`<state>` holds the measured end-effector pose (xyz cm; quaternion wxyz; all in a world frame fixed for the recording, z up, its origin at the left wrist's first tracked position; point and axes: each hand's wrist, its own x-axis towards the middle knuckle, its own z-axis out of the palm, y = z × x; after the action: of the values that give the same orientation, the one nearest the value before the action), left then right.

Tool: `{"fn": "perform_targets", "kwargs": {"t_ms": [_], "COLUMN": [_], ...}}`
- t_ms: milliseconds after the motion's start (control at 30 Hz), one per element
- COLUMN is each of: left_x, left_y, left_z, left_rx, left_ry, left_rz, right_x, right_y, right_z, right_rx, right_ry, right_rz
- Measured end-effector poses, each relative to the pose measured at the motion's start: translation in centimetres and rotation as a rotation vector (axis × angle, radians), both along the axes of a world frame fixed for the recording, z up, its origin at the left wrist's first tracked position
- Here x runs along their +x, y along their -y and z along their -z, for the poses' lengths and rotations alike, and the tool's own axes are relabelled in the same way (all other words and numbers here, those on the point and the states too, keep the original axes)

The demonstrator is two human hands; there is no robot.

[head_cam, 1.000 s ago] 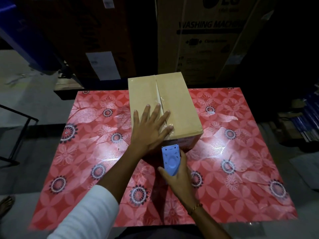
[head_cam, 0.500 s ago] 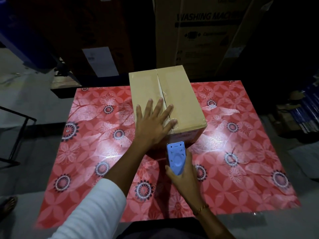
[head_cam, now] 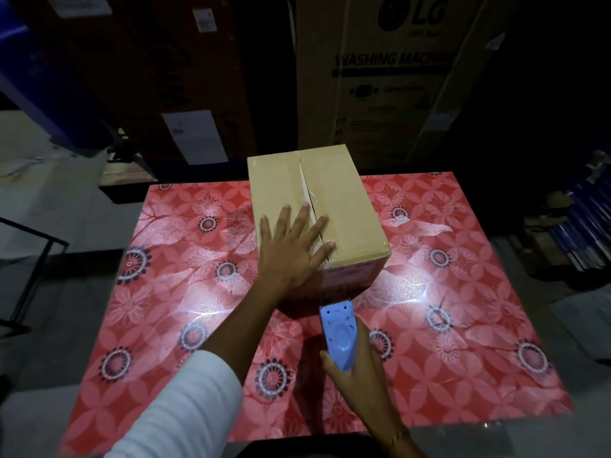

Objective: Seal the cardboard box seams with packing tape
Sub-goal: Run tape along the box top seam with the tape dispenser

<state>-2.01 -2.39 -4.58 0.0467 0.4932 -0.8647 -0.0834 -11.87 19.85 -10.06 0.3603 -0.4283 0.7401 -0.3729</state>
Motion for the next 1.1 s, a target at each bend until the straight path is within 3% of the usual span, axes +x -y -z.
{"fn": "perform_targets", "kwargs": {"t_ms": [167, 500, 667, 1100], "left_x": [0.0, 0.7, 2.0, 1.5], "left_y": [0.0, 0.0, -1.0, -0.9], "left_z": [0.2, 0.0, 0.7, 0.5], "left_rx": [-0.006, 0.076, -0.037, -0.060], "left_ry": [-0.016, -0.105, 0.071, 0.128], "left_rz": [0.005, 0.090, 0.278, 0.229], "right_x": [0.1, -0.5, -0.8, -1.5], "right_y": [0.4, 2.2, 3.6, 4.1], "right_z": [-0.6, -2.1, -2.9, -3.4], "right_rx": [0.036, 0.187, 0.306, 0.526], "right_ry": [0.031, -0.126, -0.198, -0.184], "right_rz": [0.016, -0.031, -0.067, -0.134]}}
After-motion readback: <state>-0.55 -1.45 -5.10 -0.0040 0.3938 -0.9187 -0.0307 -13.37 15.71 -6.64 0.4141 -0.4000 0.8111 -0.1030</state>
